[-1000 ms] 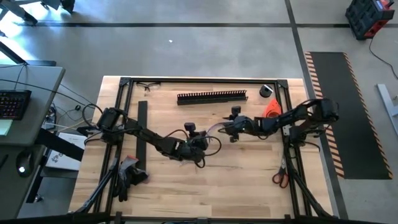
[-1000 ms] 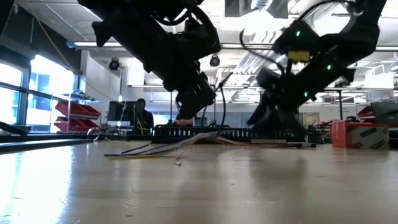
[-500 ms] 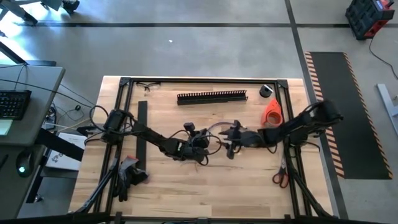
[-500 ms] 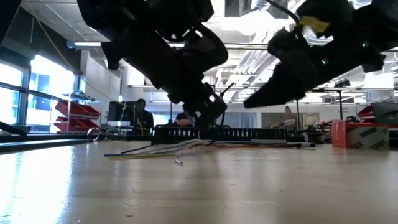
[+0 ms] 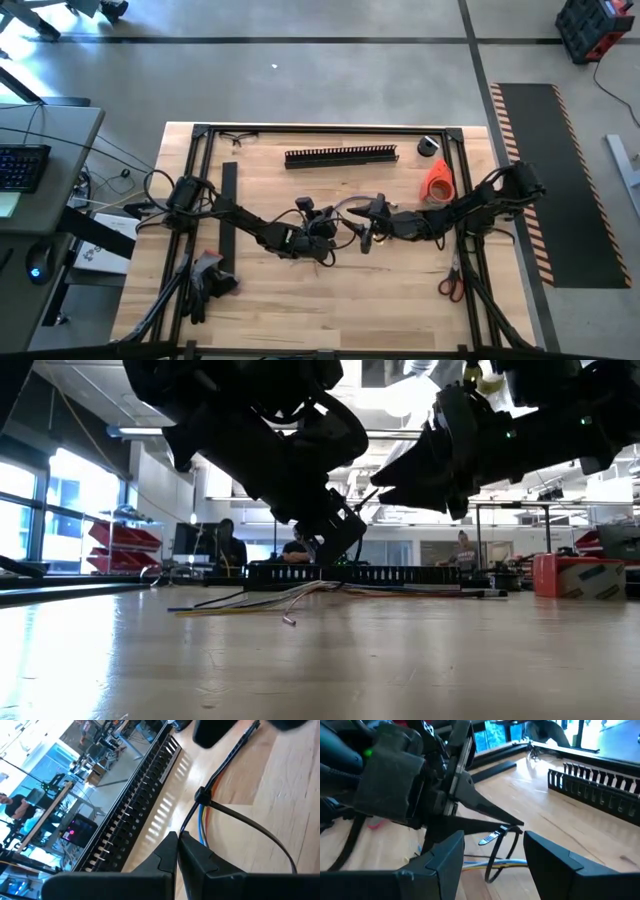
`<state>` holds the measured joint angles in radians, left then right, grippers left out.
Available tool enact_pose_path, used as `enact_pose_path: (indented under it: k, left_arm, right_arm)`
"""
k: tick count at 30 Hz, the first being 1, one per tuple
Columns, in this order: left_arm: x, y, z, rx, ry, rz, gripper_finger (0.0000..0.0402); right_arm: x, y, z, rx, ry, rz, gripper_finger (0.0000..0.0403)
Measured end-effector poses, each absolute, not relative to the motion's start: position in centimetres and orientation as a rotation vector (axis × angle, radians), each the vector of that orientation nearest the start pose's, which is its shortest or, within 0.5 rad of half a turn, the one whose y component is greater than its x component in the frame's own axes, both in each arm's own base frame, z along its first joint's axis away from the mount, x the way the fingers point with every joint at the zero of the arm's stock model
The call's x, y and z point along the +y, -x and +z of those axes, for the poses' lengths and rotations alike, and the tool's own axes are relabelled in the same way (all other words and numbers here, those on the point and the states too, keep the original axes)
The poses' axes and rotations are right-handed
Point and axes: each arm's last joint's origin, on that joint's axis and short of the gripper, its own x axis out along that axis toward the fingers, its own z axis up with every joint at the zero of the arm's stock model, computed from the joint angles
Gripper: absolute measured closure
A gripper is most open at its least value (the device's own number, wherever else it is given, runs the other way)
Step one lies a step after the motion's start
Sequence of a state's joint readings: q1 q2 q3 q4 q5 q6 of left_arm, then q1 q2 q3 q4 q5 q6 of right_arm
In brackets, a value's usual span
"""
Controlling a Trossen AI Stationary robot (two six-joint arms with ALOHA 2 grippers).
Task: Ziptie cables
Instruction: Wrap the zip tie around the cable wire
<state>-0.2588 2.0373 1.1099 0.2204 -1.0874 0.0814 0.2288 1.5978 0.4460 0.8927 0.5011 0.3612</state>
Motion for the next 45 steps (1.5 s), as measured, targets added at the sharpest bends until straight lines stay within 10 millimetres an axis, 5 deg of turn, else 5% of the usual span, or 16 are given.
enact_pose_path:
  k: [9, 20, 30, 45]
  left_arm:
    - [-7.7, -38.9, 12.7, 0.594, -0.522, 0.773, 0.0402]
    - [-7.8, -38.9, 12.7, 0.592, -0.524, 0.770, 0.0402]
    - [-8.0, -39.0, 12.6, 0.625, -0.567, 0.697, 0.0392]
    - [-8.5, -38.7, 12.6, 0.716, -0.756, 0.577, 0.0278]
  right_arm:
    - [5.1, -28.9, 15.2, 0.311, -0.173, -0.396, 0.0228]
    - [5.3, -29.2, 15.3, 0.346, -0.141, -0.424, 0.0394]
    - [5.7, -28.6, 14.4, 0.450, -0.100, -0.412, 0.0402]
    - [6.8, -29.0, 12.8, 0.485, -0.008, -0.325, 0.0402]
